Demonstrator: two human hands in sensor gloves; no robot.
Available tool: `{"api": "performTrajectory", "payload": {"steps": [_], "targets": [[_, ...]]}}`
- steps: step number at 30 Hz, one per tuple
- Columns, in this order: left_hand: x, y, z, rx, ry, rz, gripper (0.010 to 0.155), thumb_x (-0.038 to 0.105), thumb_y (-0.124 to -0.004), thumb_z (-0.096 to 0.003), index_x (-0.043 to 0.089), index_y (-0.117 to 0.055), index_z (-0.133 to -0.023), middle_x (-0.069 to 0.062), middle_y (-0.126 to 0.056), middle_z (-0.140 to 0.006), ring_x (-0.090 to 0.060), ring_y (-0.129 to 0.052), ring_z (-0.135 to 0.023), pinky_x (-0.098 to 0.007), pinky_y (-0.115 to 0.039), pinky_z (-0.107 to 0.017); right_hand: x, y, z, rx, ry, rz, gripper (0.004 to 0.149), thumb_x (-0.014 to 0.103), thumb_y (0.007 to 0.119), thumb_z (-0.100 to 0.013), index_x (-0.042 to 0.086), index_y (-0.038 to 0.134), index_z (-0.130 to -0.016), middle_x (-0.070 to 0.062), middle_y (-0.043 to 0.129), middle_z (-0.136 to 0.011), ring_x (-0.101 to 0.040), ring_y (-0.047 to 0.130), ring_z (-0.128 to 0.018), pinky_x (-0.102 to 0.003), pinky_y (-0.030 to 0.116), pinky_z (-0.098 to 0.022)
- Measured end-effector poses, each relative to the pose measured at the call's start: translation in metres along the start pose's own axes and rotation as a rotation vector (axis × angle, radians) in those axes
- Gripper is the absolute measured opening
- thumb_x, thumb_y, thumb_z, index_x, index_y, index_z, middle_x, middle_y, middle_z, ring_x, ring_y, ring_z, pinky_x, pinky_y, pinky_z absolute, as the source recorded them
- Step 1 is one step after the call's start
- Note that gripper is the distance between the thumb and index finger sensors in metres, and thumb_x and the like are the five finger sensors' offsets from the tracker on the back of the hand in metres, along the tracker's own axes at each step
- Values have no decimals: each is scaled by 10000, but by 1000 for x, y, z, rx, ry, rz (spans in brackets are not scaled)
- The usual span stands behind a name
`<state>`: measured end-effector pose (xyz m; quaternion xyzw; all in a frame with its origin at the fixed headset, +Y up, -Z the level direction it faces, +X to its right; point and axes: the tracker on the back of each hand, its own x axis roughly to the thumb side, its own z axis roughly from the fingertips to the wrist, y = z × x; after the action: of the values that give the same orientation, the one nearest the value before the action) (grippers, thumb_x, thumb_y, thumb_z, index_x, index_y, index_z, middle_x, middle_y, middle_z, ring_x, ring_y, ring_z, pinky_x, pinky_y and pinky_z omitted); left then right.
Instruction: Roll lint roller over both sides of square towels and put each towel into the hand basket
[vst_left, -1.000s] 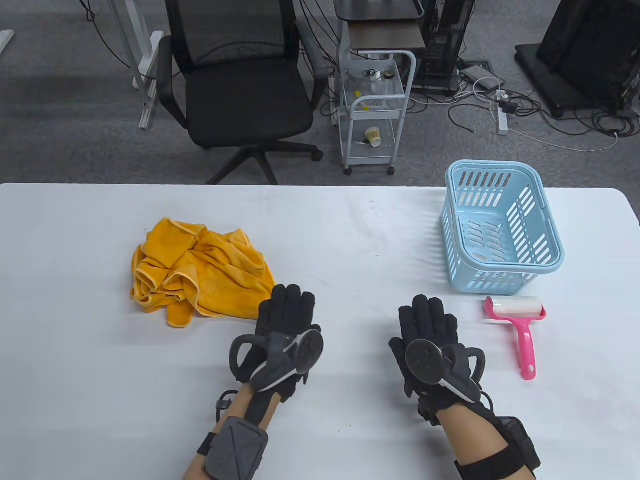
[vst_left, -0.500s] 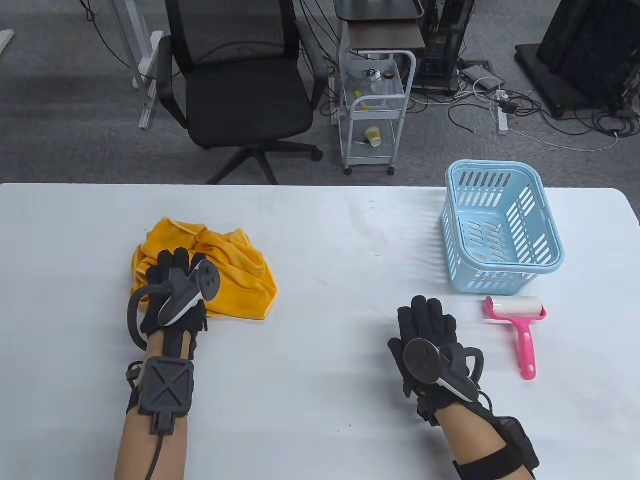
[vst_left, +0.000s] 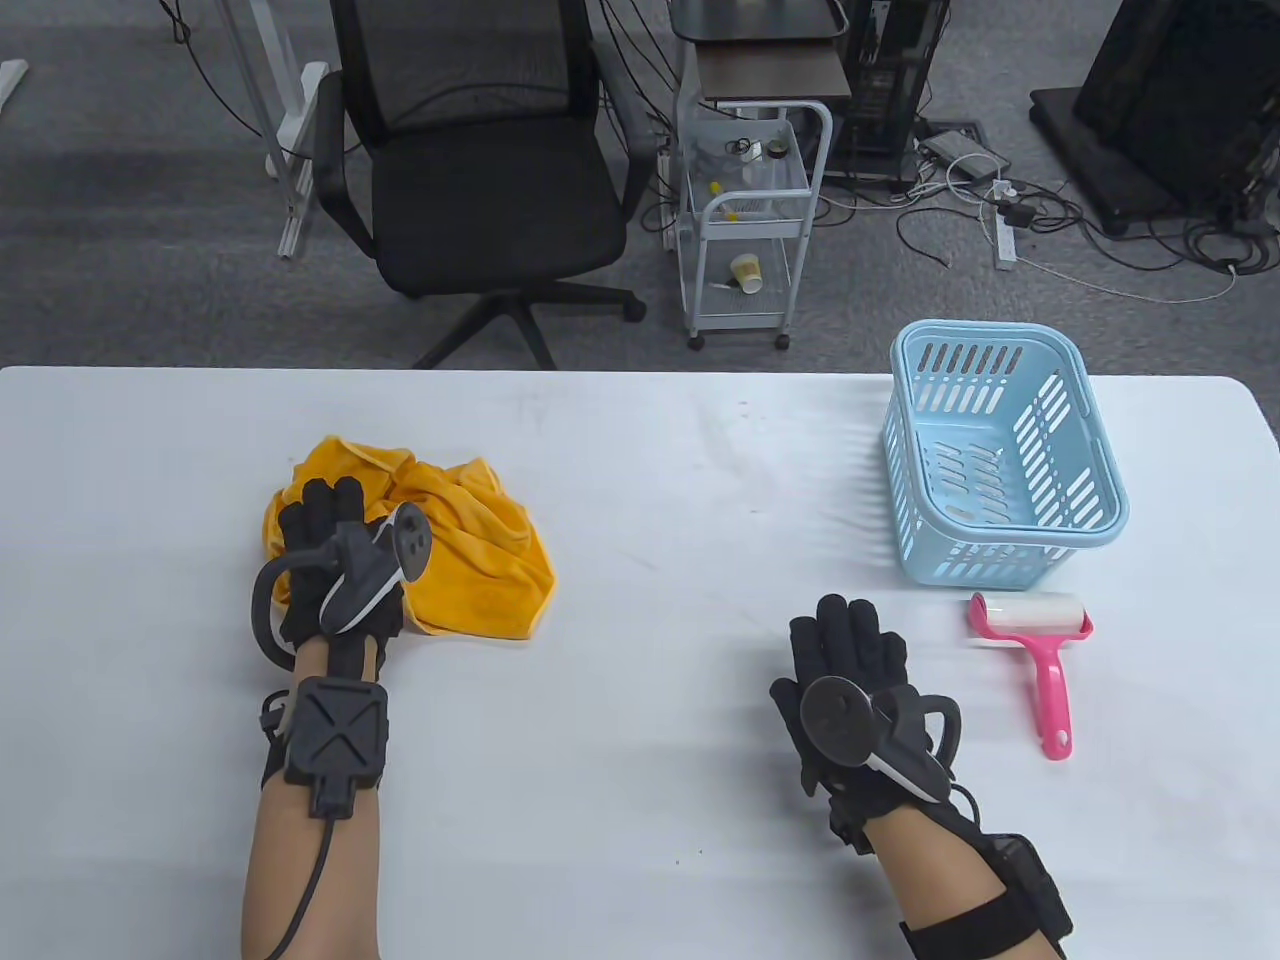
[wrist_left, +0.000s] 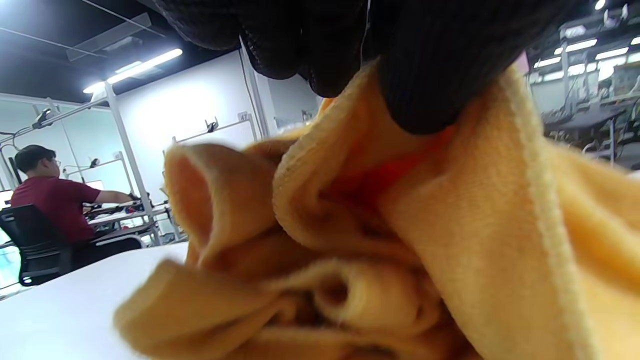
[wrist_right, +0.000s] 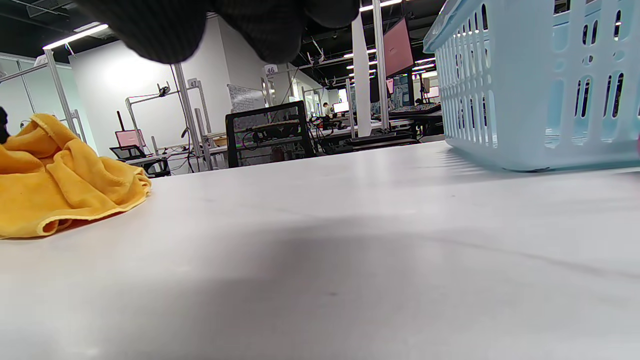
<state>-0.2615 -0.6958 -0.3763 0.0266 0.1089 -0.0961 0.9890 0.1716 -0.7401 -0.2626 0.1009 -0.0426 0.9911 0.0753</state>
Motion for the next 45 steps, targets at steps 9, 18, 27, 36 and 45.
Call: {"api": "performTrajectory", "payload": {"steps": [9, 18, 27, 36, 45], "targets": [[43, 131, 46, 265, -219, 286, 385, 452, -796, -509, 370, -747, -882, -15, -701, -1122, -399, -690, -1076, -661, -514, -757, 8, -5, 2, -35, -48, -34, 717, 544, 643, -543, 127, 478, -1102, -187, 310, -1146, -458, 225, -1015, -673, 397, -673], [151, 148, 128, 268, -607, 214, 328, 504, -859, -484, 315, -874, -751, 9, -855, -1012, -380, -828, -993, -675, -545, -740, 25, -21, 16, -130, -220, -259, 966, 769, 669, -416, 148, 413, -1111, -186, 335, -1159, -475, 269, -1047, -697, 447, -681], [216, 106, 171, 185, -804, 113, 332, 525, -862, -466, 297, -913, -703, 14, -879, -992, -368, -858, -974, -665, -566, -736, 29, -17, 18, -223, -149, -257, 733, 625, 676, -509, 156, 578, -1063, -195, 493, -1117, -490, 425, -1023, -679, 525, -657], [174, 119, 171, 302, -685, 44, 382, 468, -934, -440, 352, -822, -786, 26, -837, -1026, -349, -868, -972, -647, -595, -742, 17, -22, 11, -349, 42, -168, 464, 362, 810, -533, 190, 784, -964, -131, 866, -924, -420, 828, -872, -625, 678, -611], [94, 129, 148, 444, -411, 0, 419, 313, -883, -502, 366, -739, -892, 50, -937, -890, -235, -1064, -718, -569, -756, -685, 5, -78, 15, -489, 48, -21, 429, 277, 902, -491, 187, 849, -907, -58, 963, -773, -360, 916, -762, -637, 663, -626]]}}
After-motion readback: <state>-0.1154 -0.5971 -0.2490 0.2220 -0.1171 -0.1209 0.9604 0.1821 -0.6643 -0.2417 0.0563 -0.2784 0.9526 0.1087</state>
